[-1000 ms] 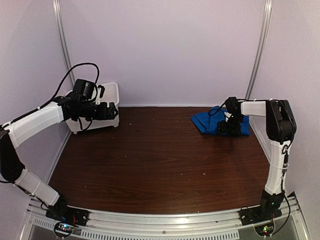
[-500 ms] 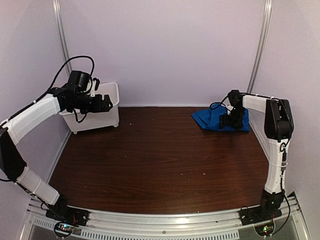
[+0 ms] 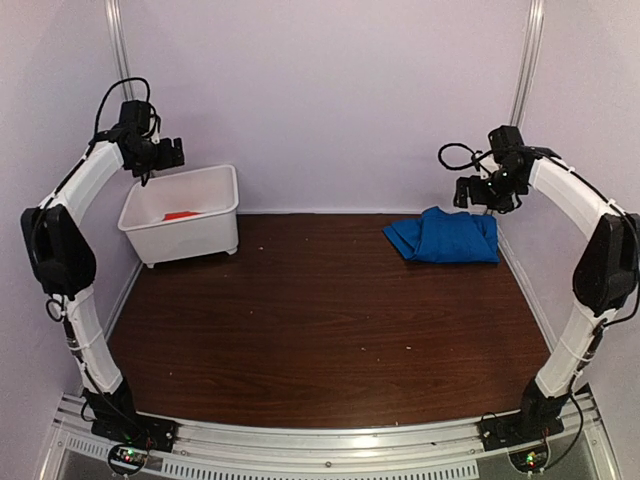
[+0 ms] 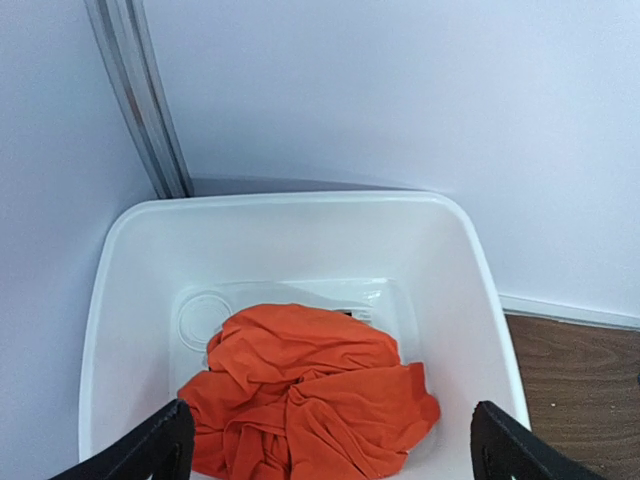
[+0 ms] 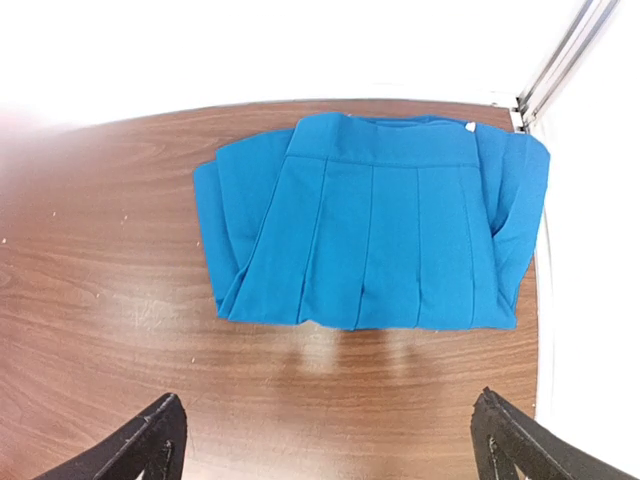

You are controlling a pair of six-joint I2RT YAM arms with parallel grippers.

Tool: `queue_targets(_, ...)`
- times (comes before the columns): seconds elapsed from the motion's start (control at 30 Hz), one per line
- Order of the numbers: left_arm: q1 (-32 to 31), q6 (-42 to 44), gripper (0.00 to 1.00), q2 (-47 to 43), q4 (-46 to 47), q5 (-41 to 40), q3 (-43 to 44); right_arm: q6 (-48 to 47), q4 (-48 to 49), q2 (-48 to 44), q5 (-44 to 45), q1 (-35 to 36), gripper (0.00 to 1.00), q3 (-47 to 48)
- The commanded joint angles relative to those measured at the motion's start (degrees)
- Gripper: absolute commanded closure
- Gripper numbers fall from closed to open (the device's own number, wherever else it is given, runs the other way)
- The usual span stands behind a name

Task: Fold and stack the mixed laundry pile
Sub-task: Pick up the crumpled T-shirt from the bin.

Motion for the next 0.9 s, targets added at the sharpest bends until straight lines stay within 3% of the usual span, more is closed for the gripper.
queue_targets(0.0,0.3,3.6,0.02,14.1,-4.5,-4.0,9.8,-0.7,-3.2,-1.9,-1.8,1.0,0.00,-2.9)
queue_targets(0.3,1.3,5.3,0.02,31.5,-4.6,-8.5,20.2,-1.1,-5.0,-4.6,-2.2,1.5,0.00,-3.9)
queue_targets(0.87,5.2,0.7,0.05,47.5,-16.3,-1.1,23.2,-1.1,-5.1,-5.4,-1.1,1.5,0.00,-5.0)
